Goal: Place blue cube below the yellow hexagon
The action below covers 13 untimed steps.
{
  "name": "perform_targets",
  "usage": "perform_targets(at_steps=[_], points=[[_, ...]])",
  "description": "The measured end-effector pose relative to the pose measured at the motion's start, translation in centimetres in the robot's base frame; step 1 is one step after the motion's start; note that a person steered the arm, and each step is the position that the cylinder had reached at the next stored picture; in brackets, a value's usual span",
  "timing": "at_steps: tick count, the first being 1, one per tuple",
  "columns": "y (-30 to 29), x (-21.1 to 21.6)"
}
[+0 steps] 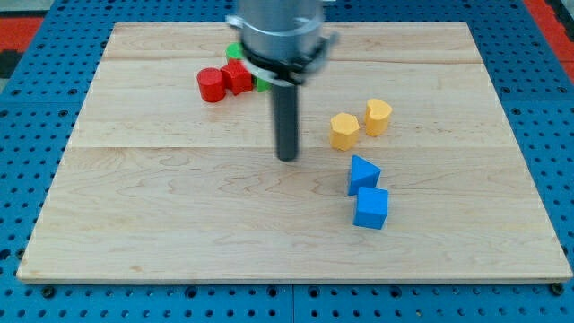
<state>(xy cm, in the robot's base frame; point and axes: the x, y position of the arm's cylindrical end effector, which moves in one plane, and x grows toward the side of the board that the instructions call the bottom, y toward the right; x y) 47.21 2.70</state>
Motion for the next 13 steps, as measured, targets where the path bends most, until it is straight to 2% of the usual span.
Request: perform_targets(at_steps=[1,2,3,5,6,7,9,10,11,12,13], points=[[1.6,5.4],[-0.9,11.4],[2.8,11.7],[5.1,7.6],[7.4,10.2],[9.5,8.3],[2.2,4.0],[-0.5,3.4],[5.2,6.5],[12.7,4.8],[6.6,4.8]])
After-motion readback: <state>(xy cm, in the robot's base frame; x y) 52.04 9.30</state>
